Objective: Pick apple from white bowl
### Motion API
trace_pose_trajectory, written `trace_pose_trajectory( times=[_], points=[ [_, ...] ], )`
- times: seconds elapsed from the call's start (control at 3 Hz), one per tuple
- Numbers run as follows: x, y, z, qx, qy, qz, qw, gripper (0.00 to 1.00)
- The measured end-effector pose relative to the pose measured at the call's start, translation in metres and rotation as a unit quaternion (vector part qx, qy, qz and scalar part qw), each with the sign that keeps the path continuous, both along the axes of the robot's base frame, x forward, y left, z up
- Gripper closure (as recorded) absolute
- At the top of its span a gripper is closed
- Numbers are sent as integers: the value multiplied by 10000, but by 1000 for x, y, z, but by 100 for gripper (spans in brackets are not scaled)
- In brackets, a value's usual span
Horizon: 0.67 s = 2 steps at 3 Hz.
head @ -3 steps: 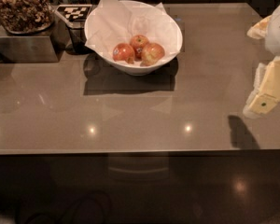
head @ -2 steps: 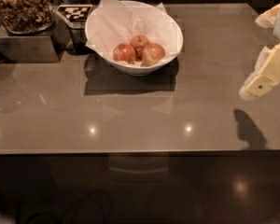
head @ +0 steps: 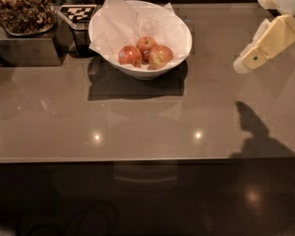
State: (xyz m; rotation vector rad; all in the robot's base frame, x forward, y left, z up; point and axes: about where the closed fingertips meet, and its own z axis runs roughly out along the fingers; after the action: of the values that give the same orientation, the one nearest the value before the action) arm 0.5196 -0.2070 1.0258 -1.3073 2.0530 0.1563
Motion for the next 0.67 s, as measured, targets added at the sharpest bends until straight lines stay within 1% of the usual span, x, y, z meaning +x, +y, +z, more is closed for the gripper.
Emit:
trace_pose_trajectory(
  times=[0.33,0.67],
  points=[
    [25,10,-8,254,-30,10,9997,0],
    [60,39,-13,281,-42,308,9991,0]
  ],
)
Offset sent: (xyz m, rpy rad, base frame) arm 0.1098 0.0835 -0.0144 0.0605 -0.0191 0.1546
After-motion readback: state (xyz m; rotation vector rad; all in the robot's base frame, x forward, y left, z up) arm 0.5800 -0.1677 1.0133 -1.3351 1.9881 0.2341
